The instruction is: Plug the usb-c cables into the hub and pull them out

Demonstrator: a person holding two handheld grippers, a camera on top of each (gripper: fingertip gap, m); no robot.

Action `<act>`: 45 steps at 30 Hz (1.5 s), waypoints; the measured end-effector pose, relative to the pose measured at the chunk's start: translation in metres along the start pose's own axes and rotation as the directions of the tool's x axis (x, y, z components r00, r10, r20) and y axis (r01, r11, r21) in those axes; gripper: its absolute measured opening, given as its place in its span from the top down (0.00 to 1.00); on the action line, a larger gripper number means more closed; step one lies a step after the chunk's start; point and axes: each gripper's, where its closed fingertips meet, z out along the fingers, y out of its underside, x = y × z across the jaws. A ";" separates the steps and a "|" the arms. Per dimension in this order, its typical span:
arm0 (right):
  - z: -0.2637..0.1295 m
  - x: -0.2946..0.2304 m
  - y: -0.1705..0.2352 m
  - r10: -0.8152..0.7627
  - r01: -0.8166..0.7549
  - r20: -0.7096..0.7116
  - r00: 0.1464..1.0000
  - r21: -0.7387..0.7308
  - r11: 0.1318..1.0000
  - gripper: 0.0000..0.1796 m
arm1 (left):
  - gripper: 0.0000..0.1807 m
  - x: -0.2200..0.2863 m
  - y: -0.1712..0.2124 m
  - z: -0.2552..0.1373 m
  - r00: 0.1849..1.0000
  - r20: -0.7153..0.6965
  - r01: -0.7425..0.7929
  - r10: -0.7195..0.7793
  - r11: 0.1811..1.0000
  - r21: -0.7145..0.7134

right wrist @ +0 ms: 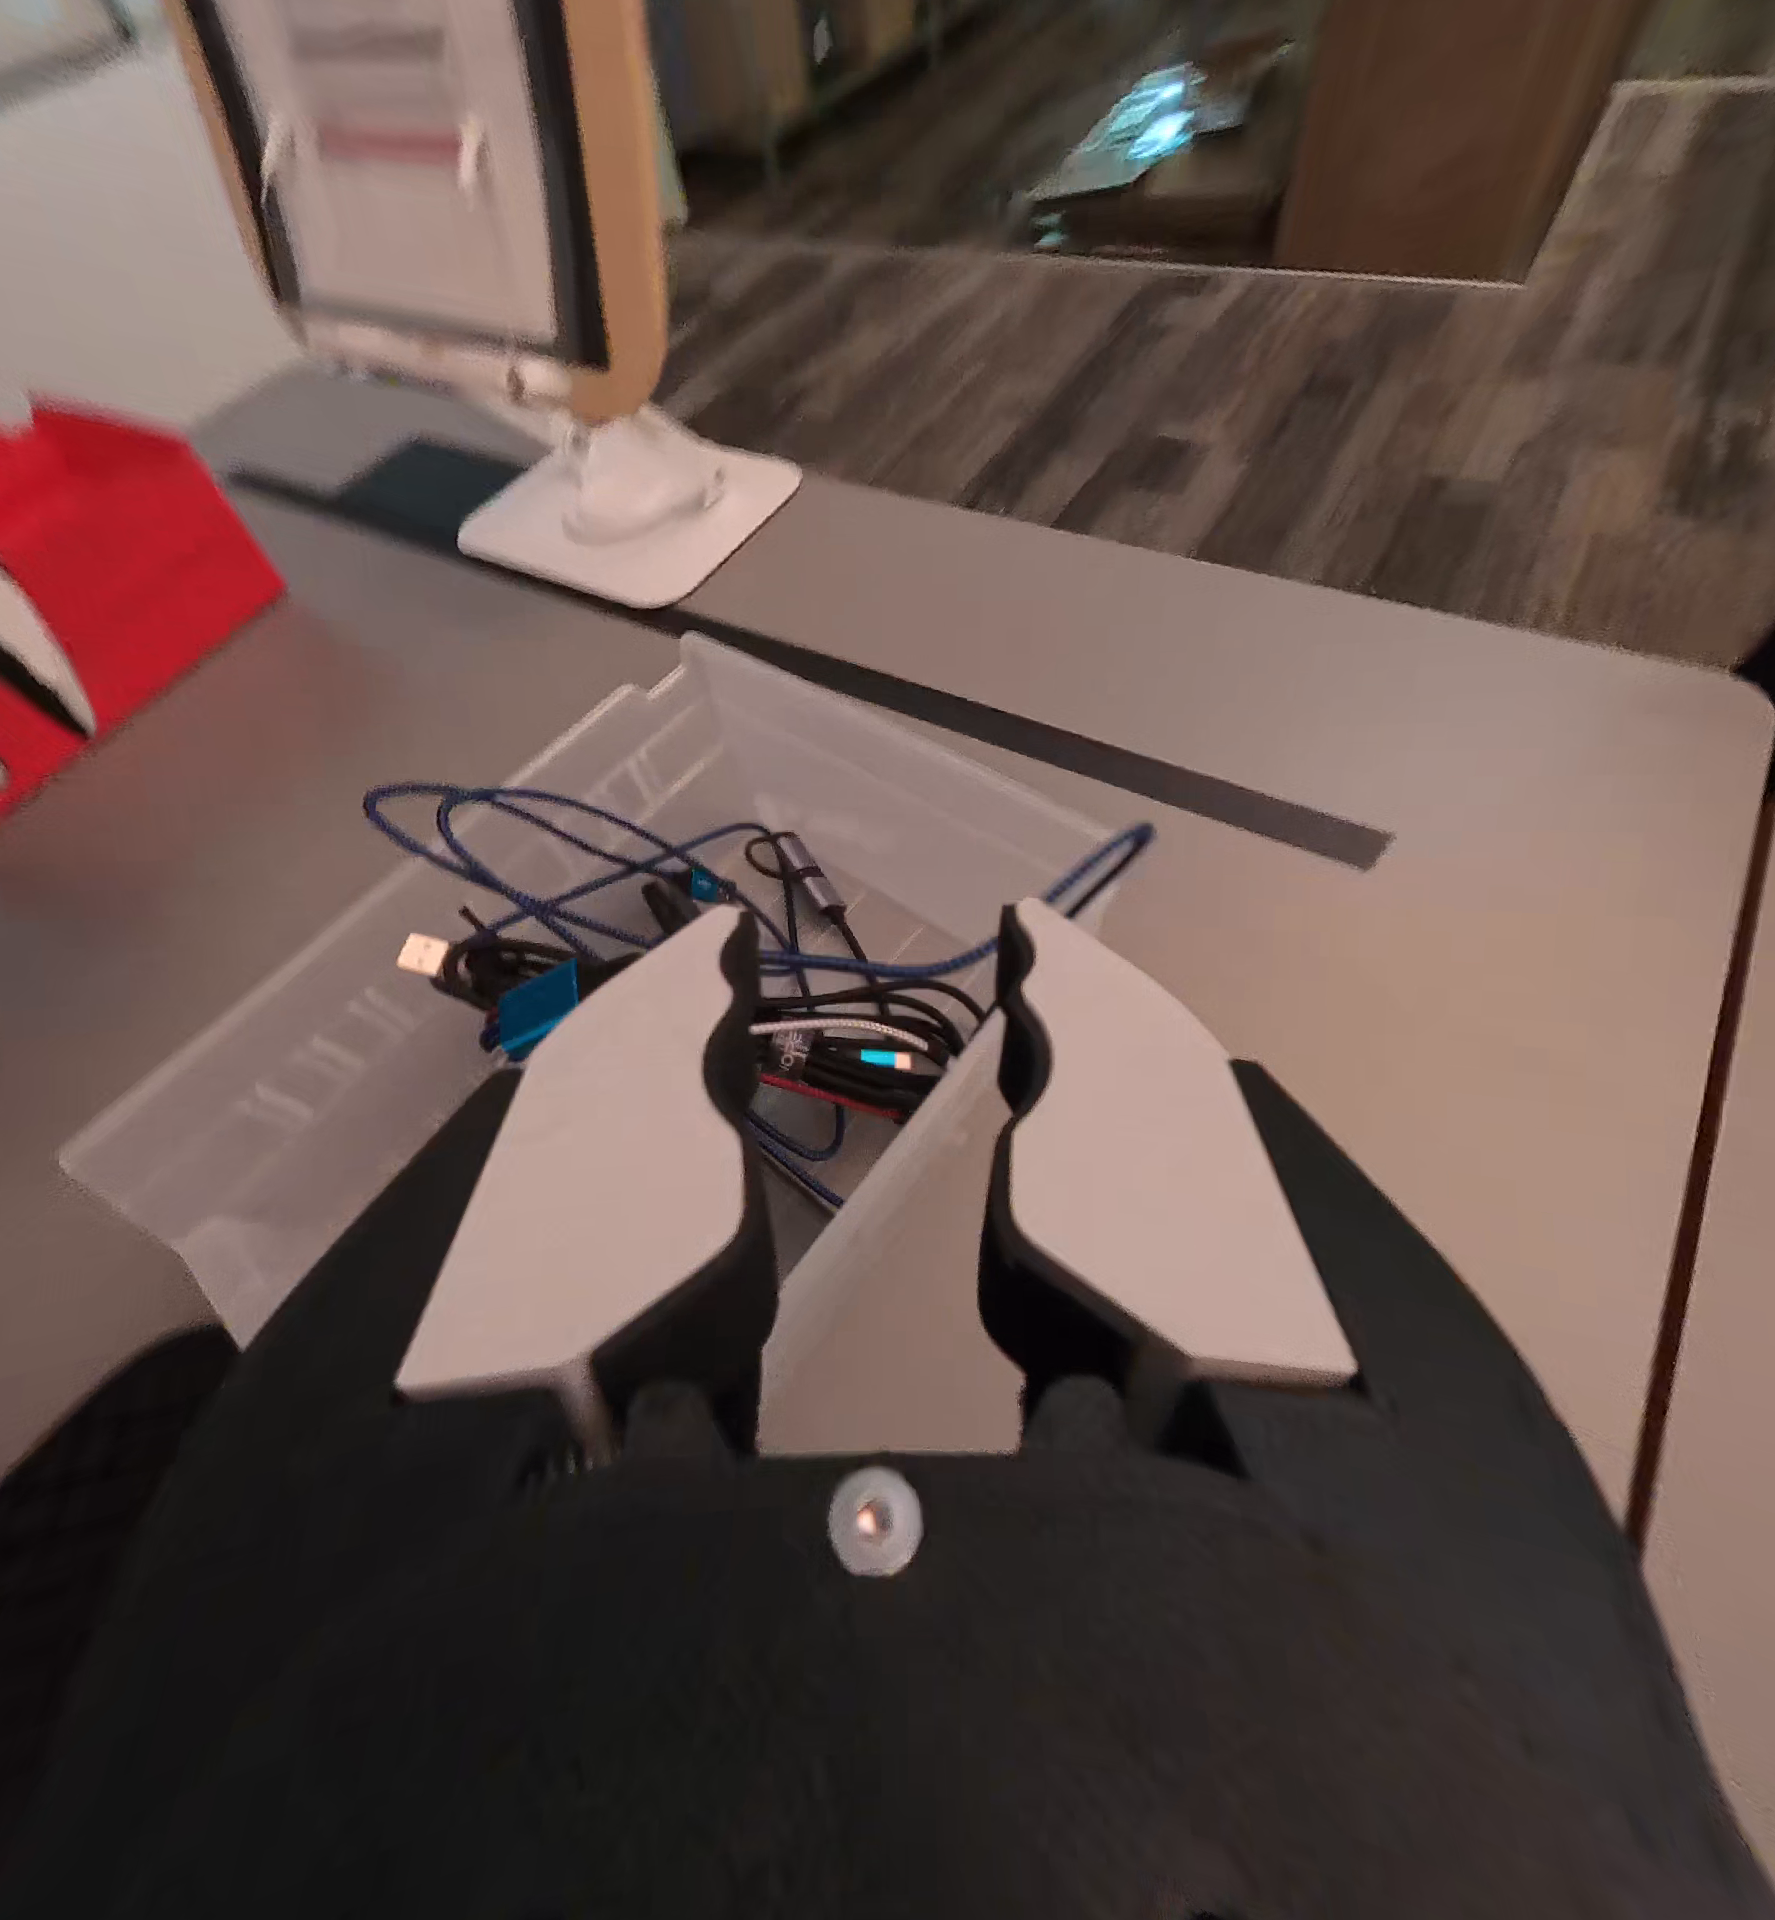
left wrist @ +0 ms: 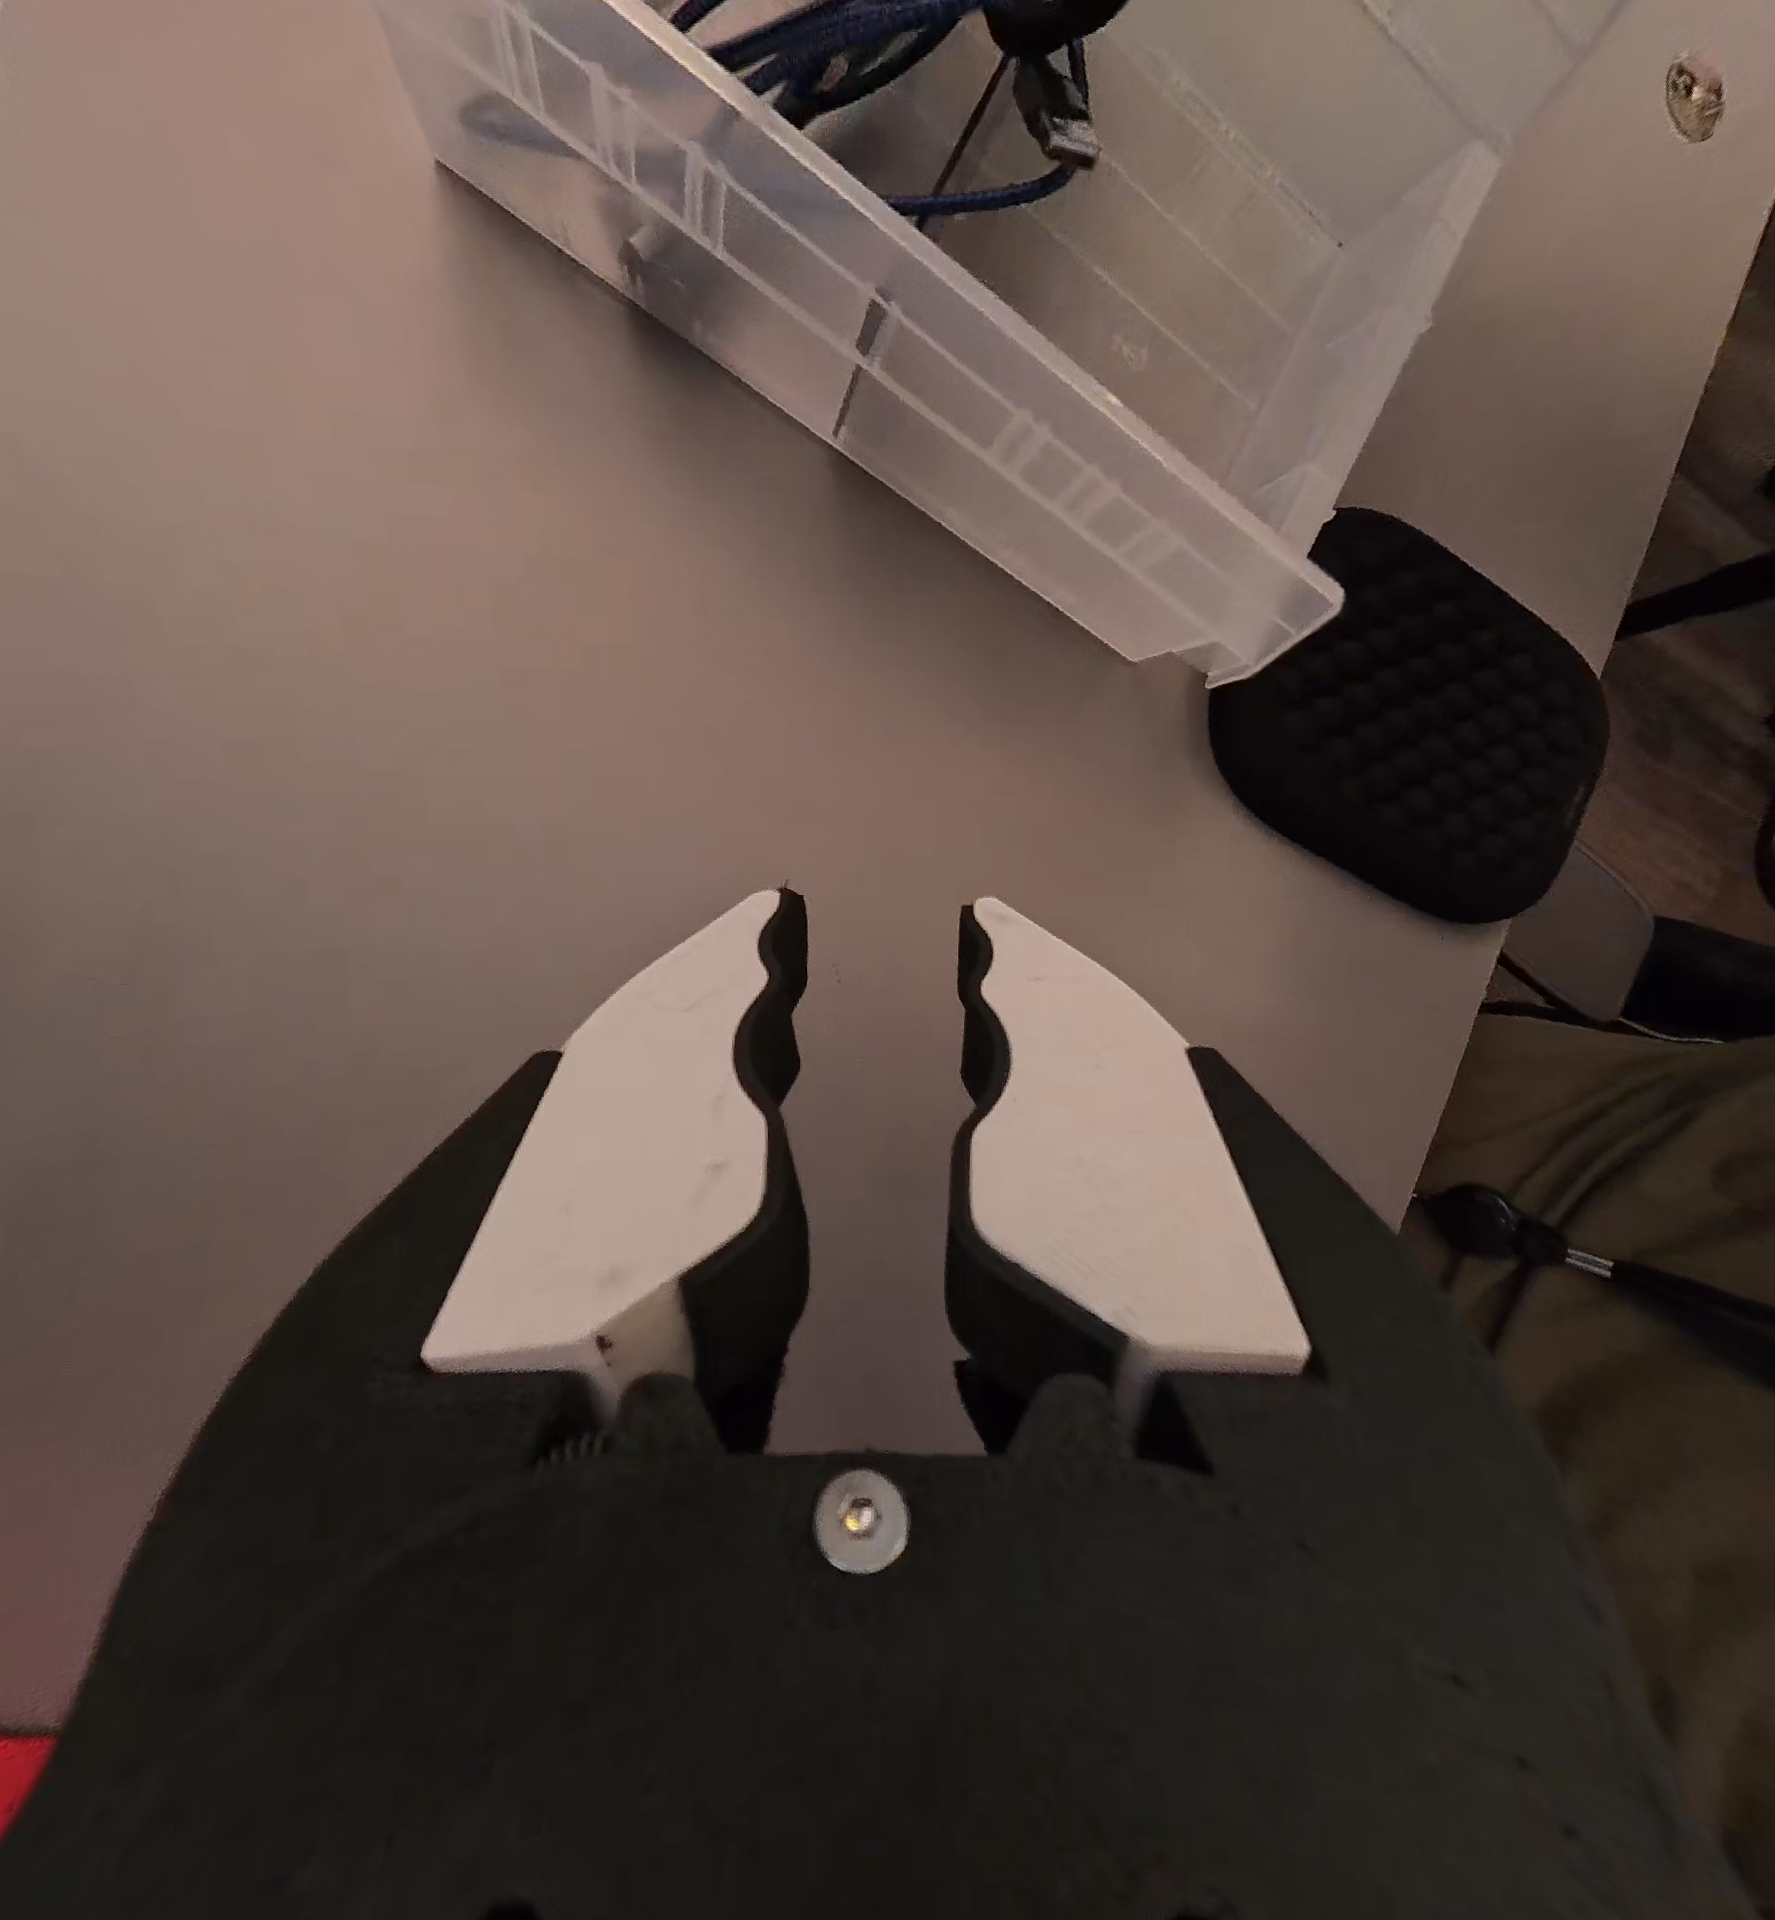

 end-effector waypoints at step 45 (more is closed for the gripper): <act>0.016 -0.014 0.151 0.542 -0.678 -0.408 0.735 -0.466 0.568 0.86 | 0.83 -0.133 0.315 -0.230 0.776 0.377 0.393 -0.505 0.856 0.337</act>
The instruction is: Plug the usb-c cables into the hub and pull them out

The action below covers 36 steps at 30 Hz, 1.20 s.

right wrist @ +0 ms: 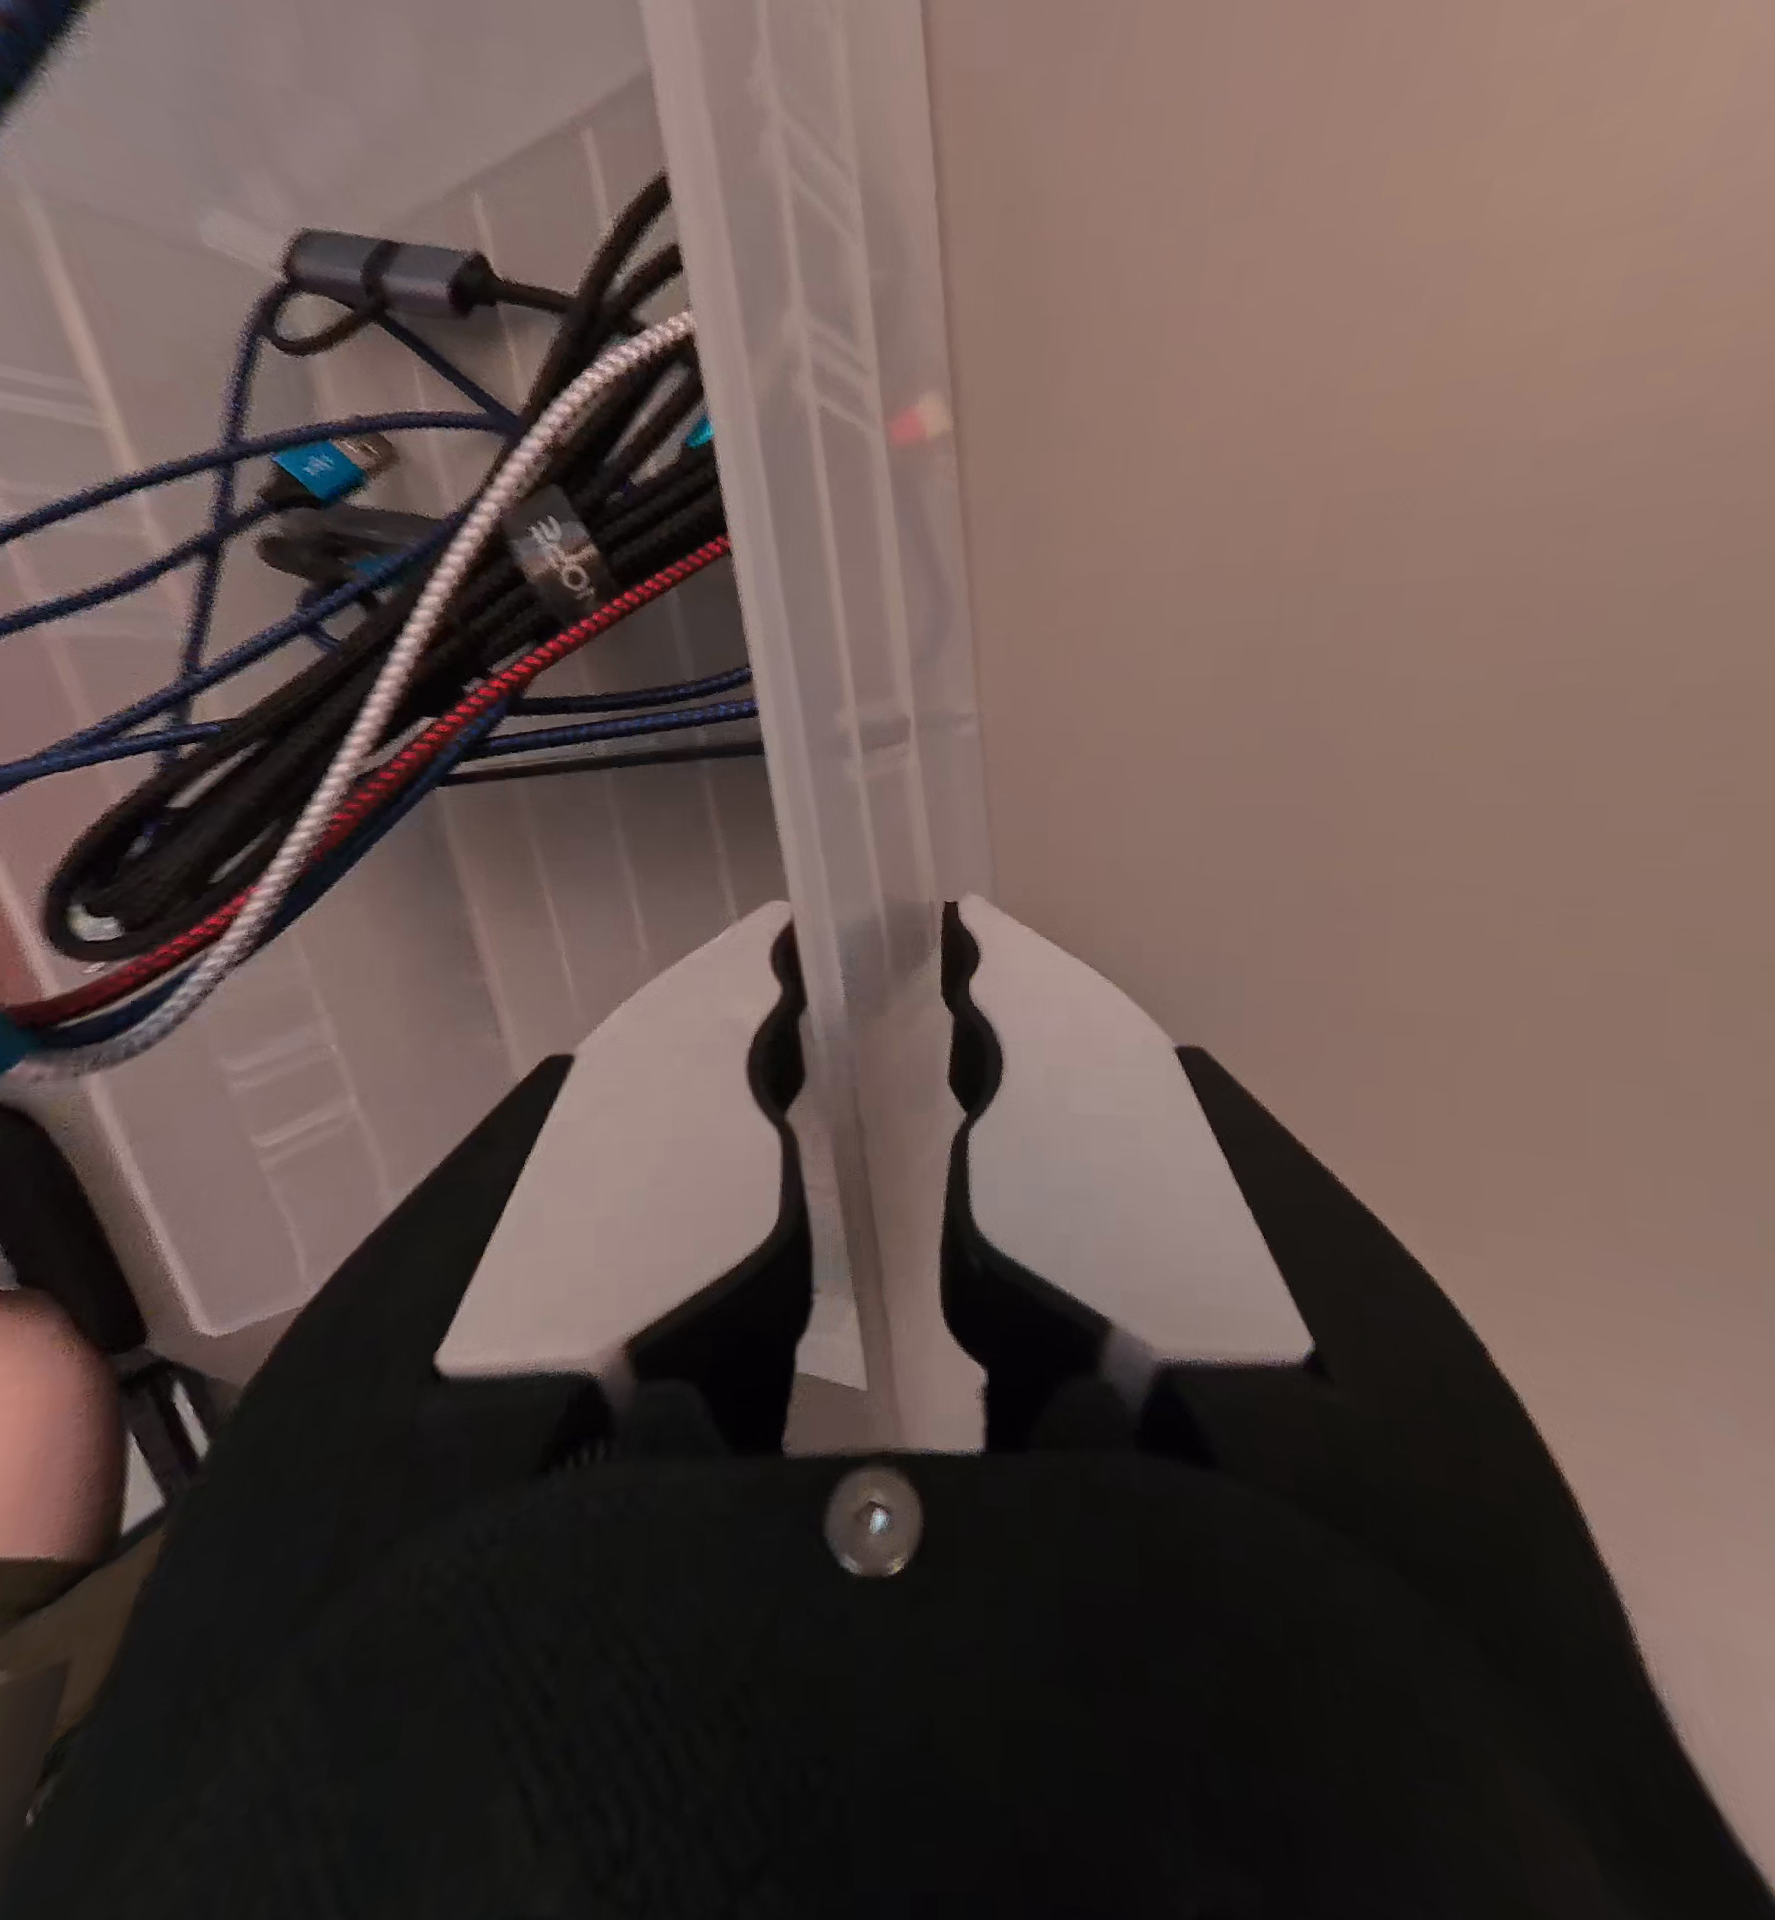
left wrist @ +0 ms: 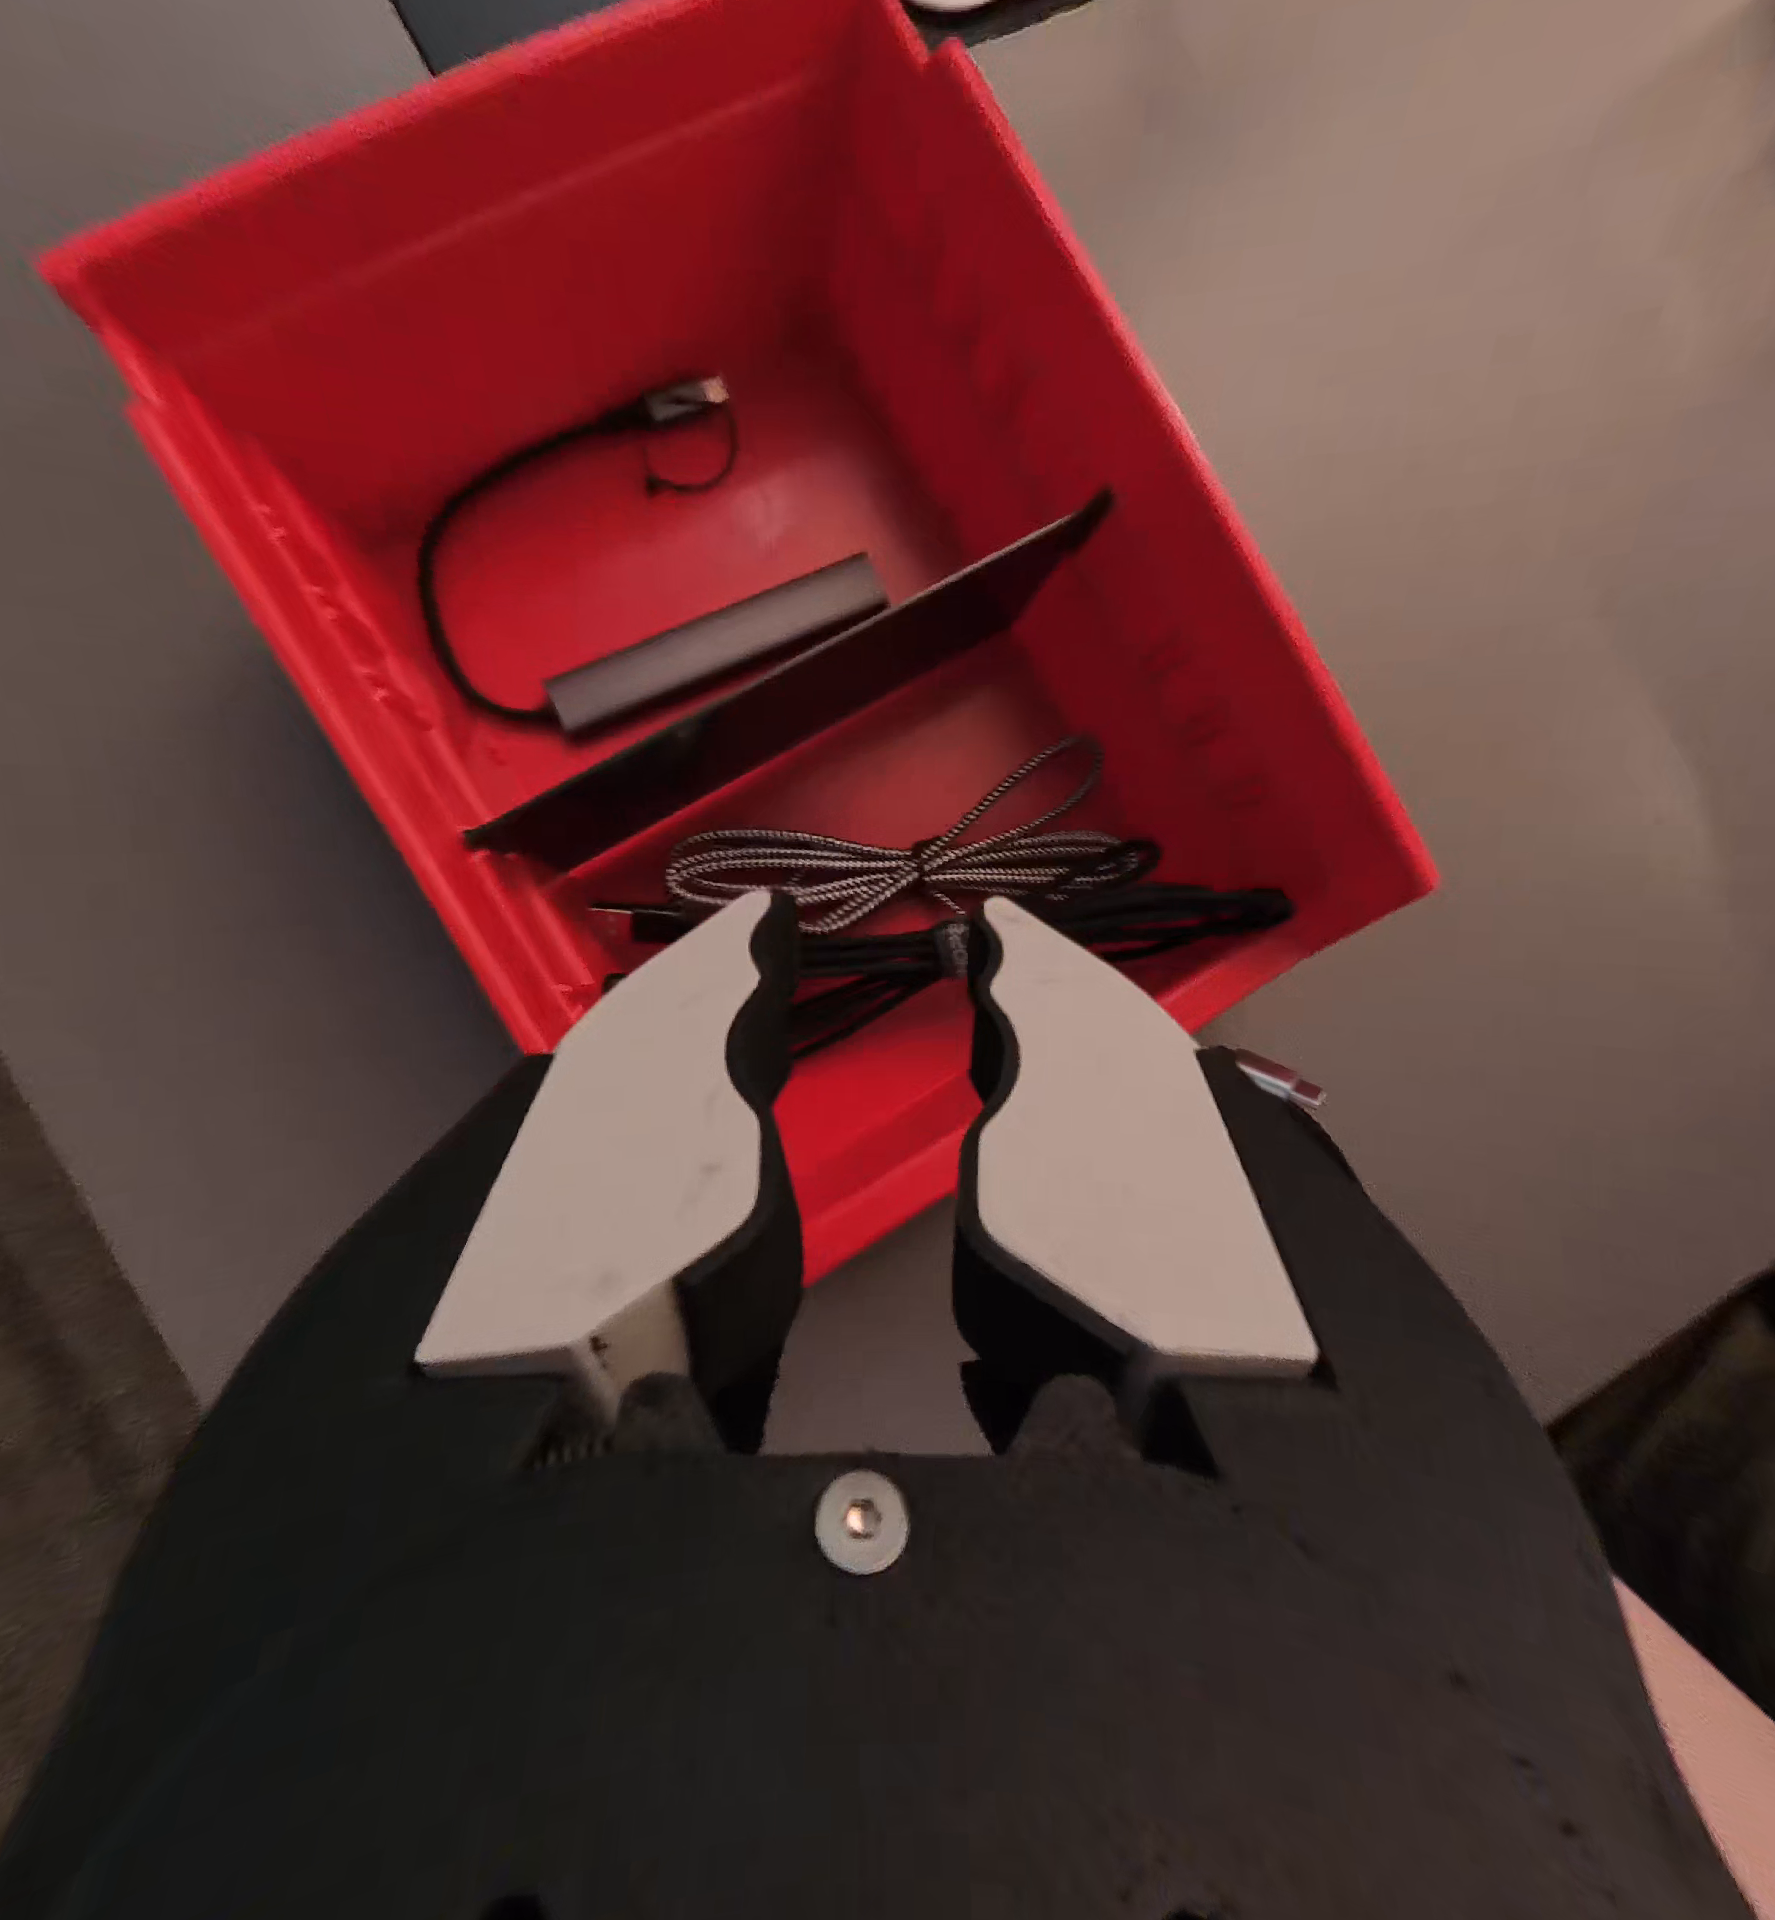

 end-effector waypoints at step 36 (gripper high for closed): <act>-0.235 -0.181 -0.051 -0.276 0.402 -0.385 0.881 0.916 0.005 0.89 | 0.94 0.062 0.011 0.047 0.861 -0.360 -0.411 0.358 0.908 -0.079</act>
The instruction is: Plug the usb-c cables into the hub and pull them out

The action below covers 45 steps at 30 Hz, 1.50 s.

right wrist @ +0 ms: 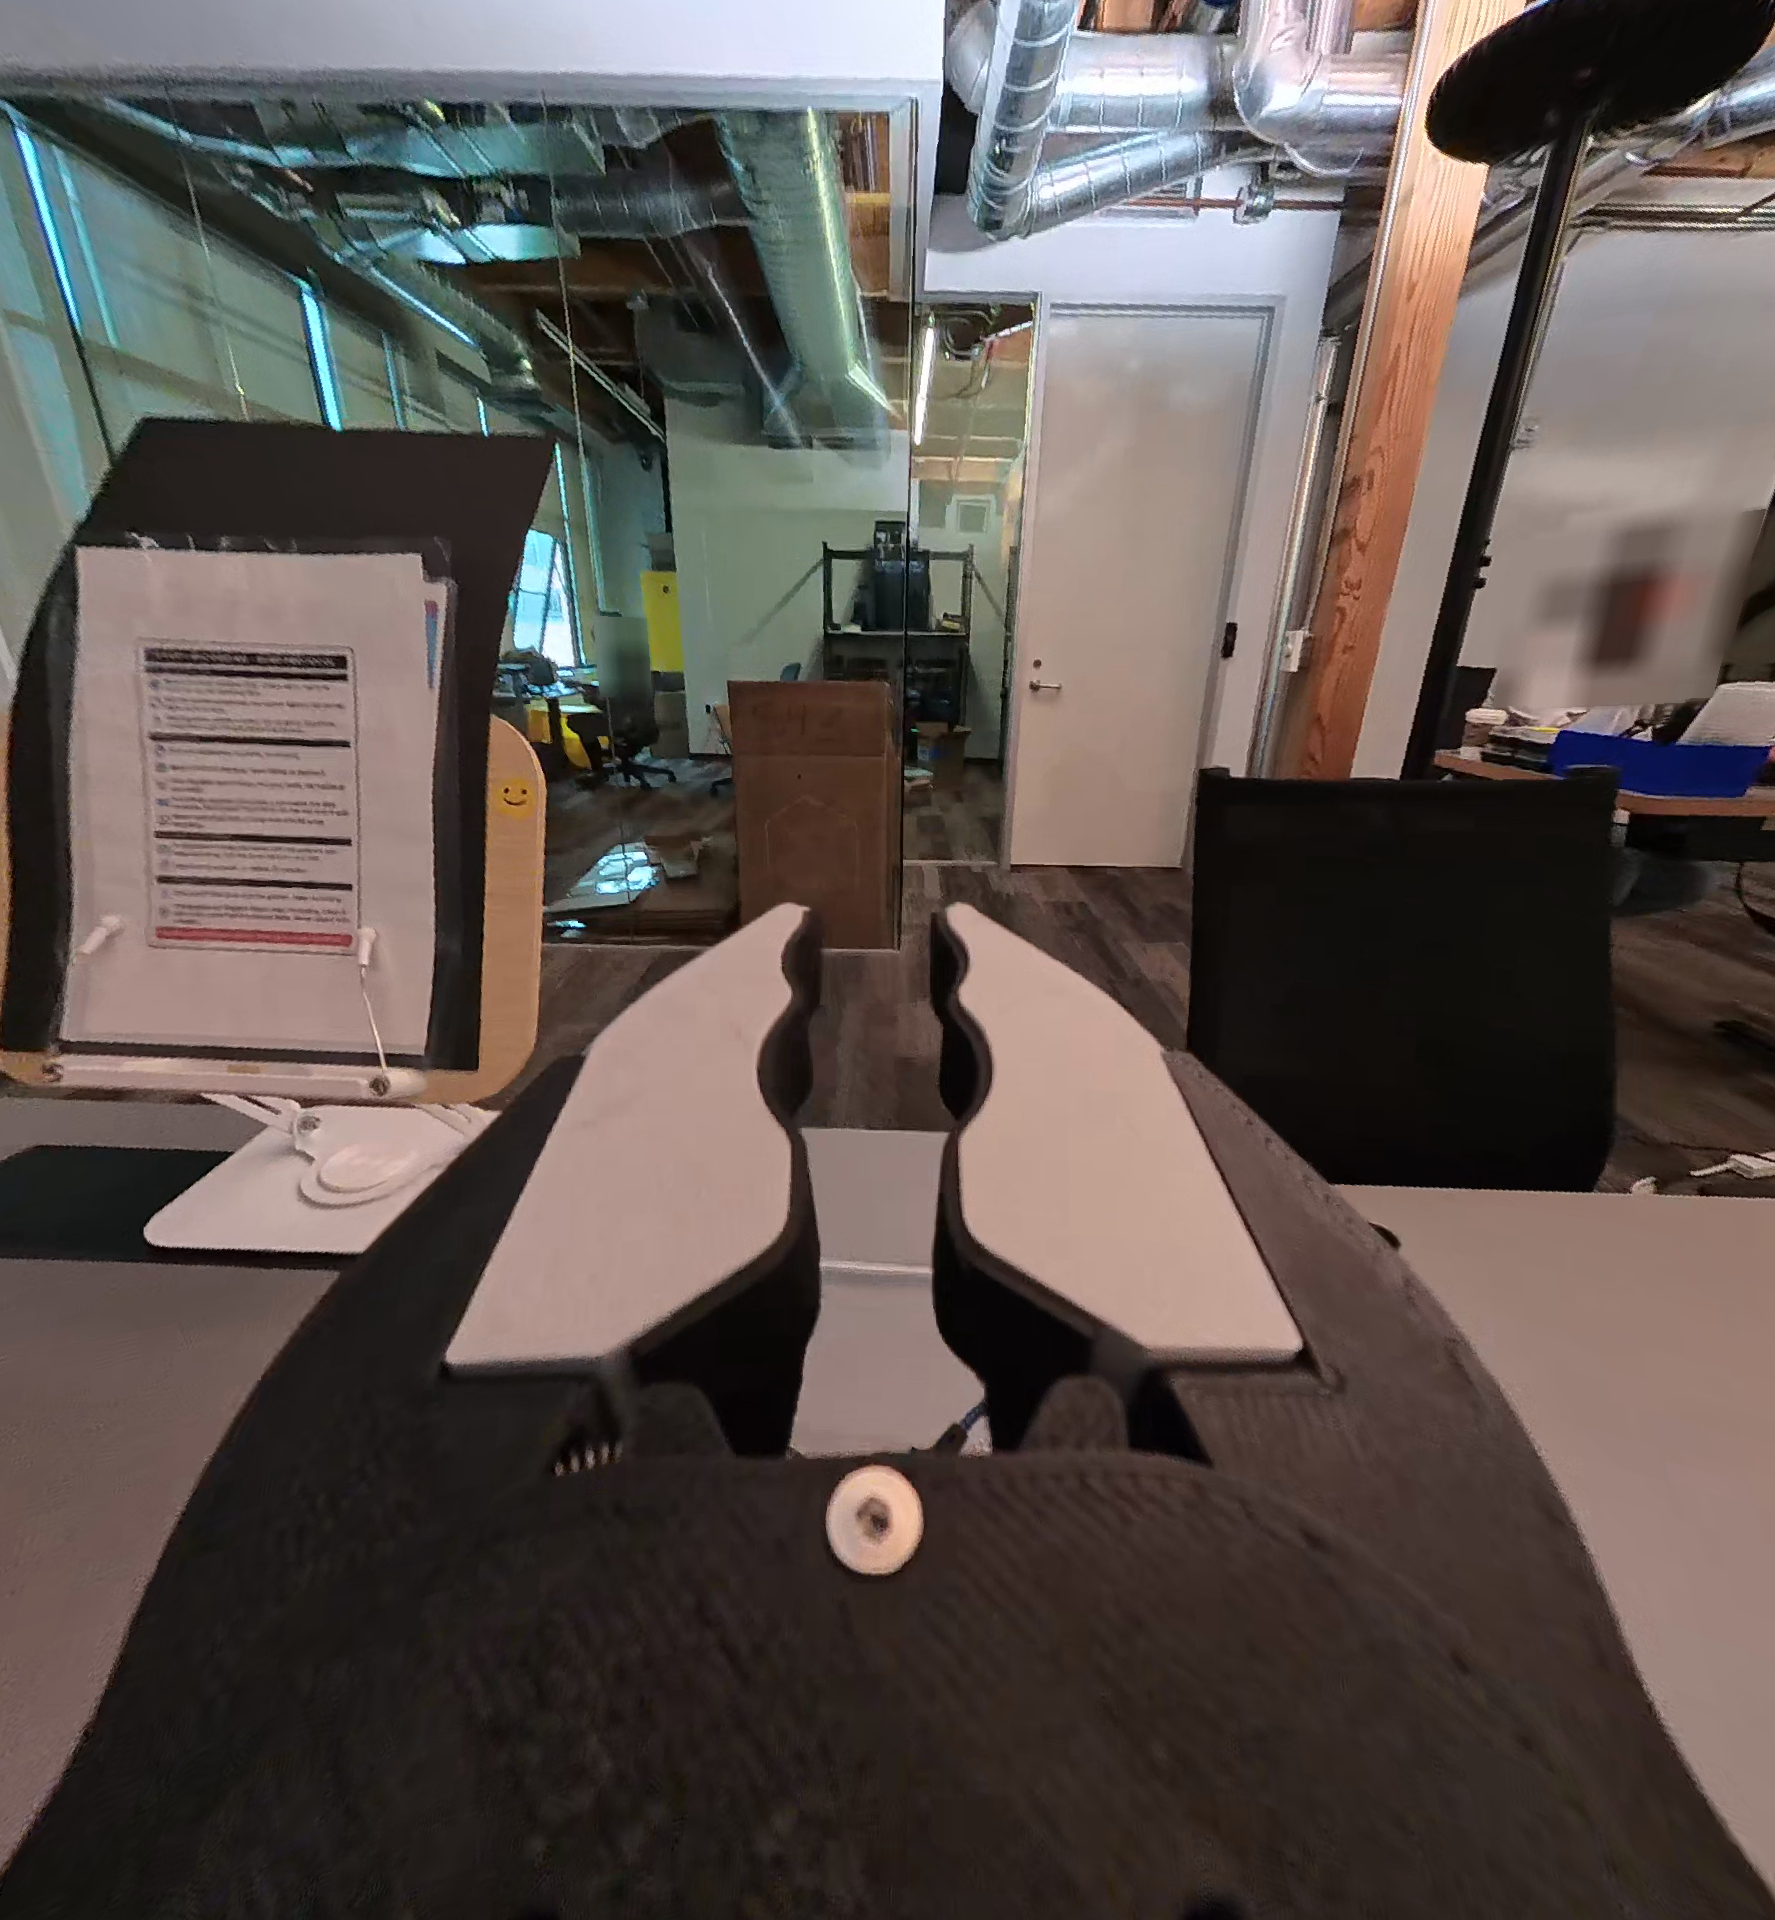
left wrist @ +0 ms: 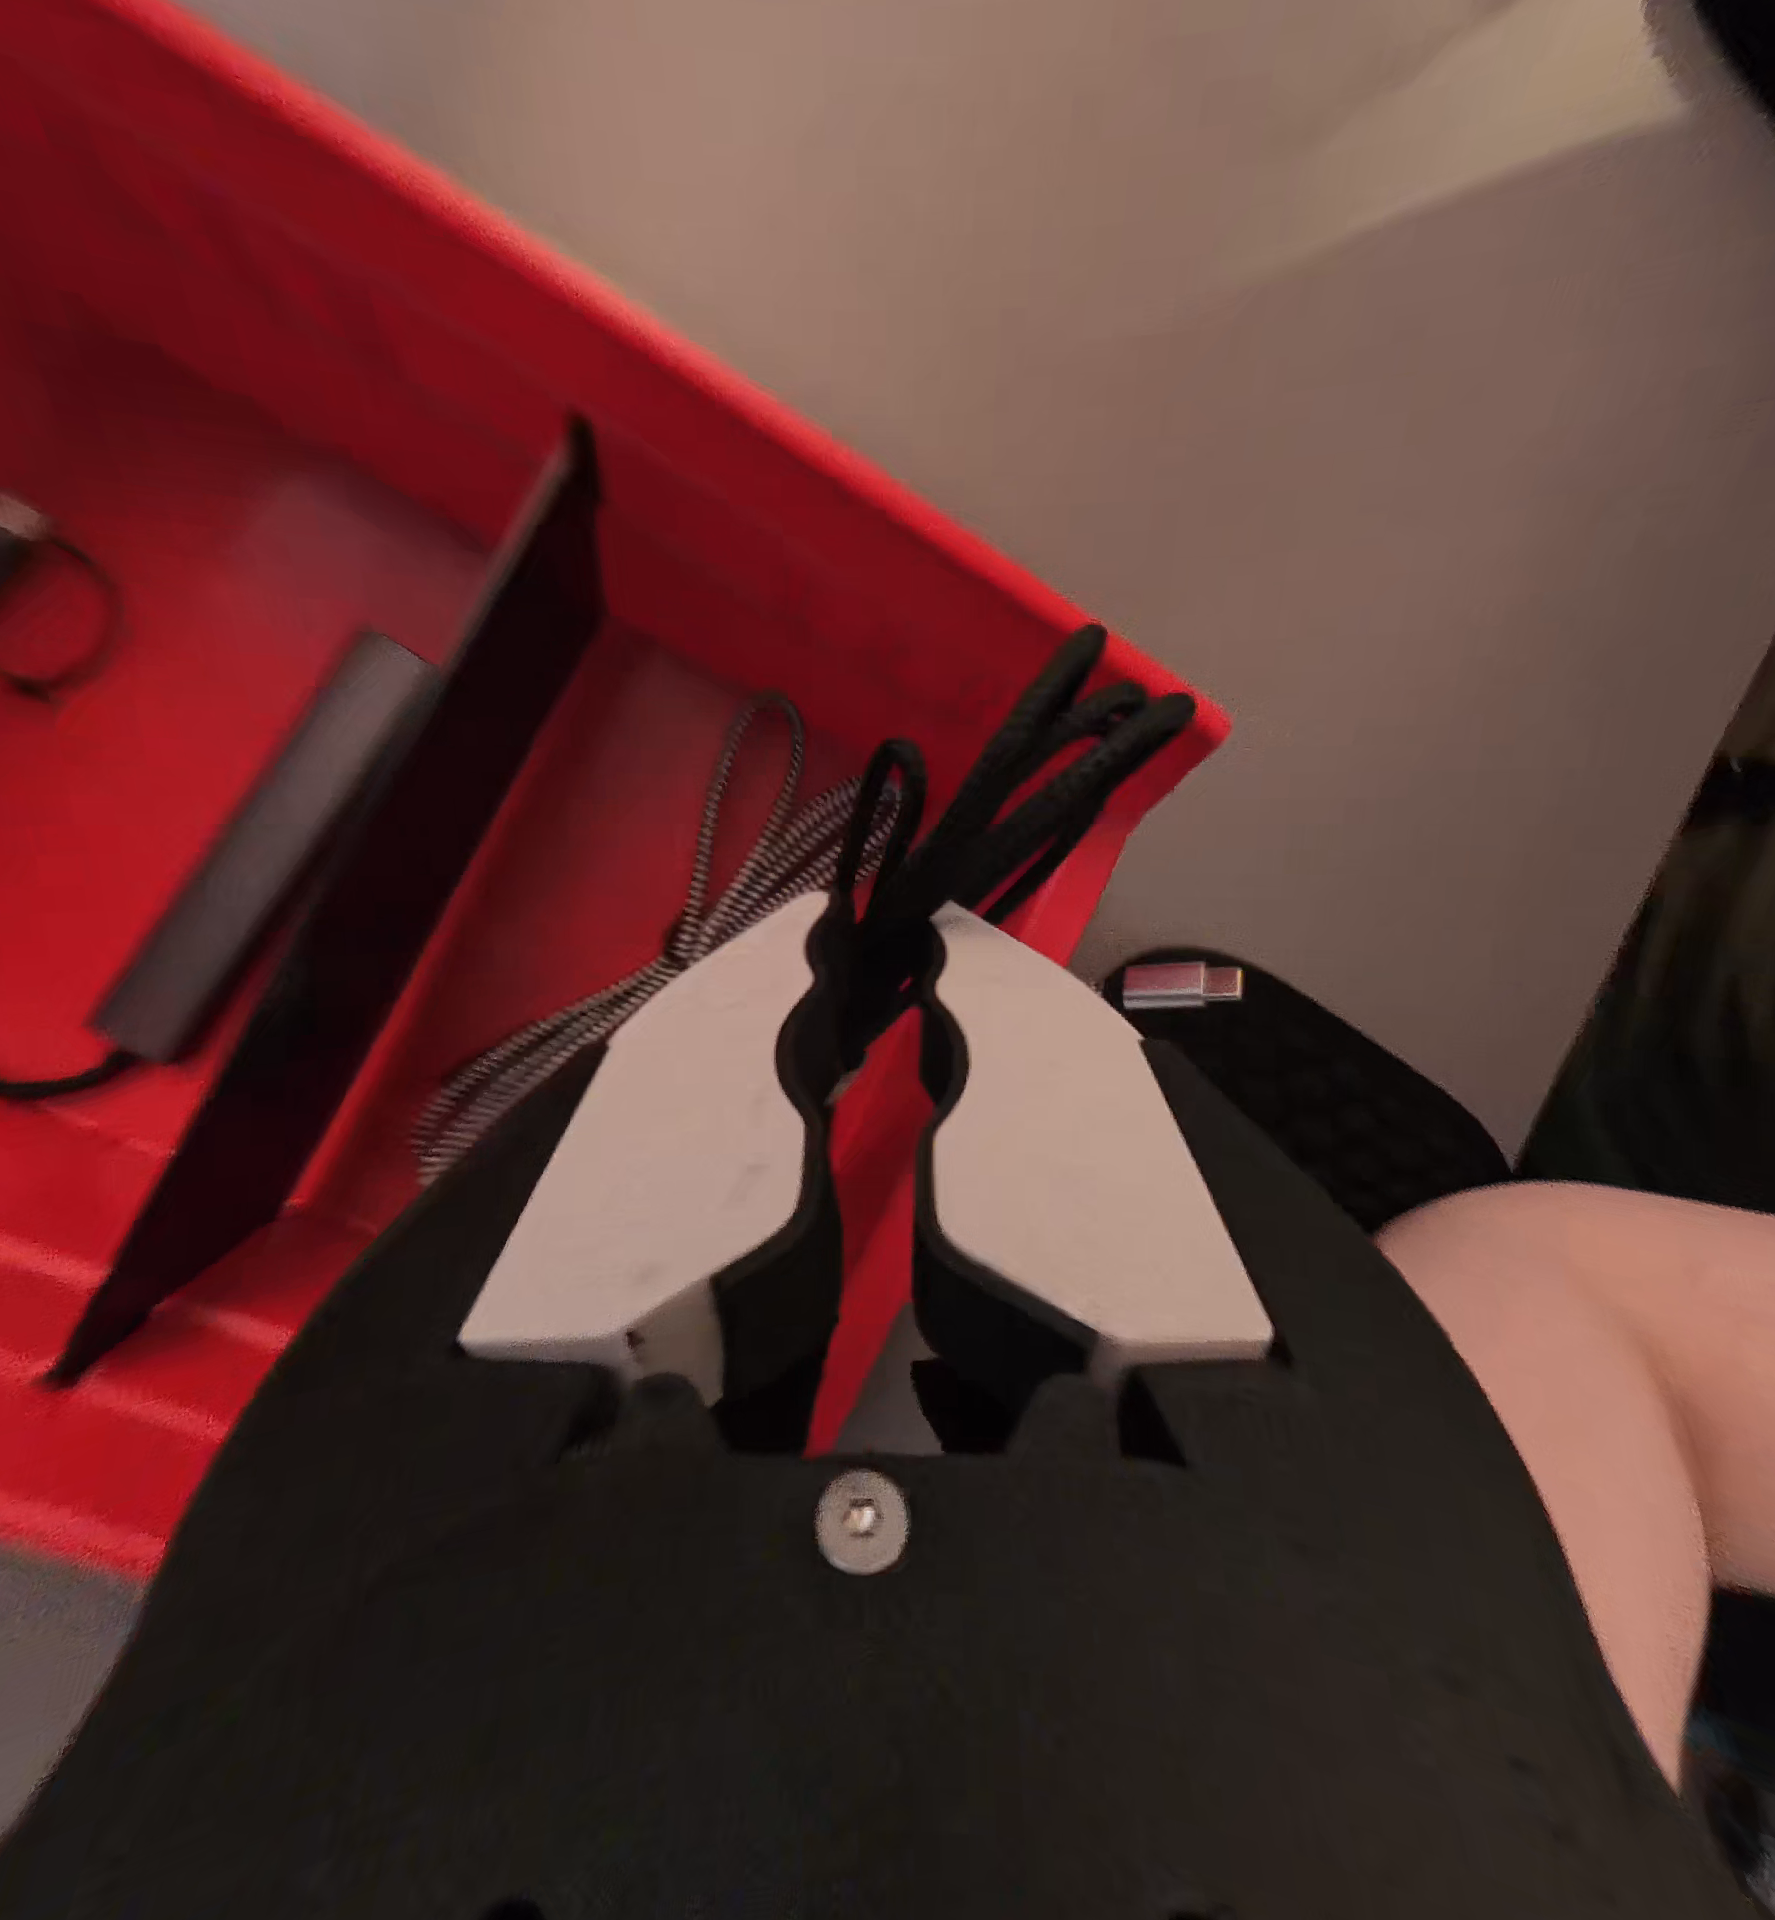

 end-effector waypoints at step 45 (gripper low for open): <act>0.014 -0.020 0.008 -0.068 0.072 0.094 0.993 -0.039 0.997 0.88 | 0.77 -0.155 -0.065 -0.010 0.841 0.540 0.115 -0.028 0.985 -0.129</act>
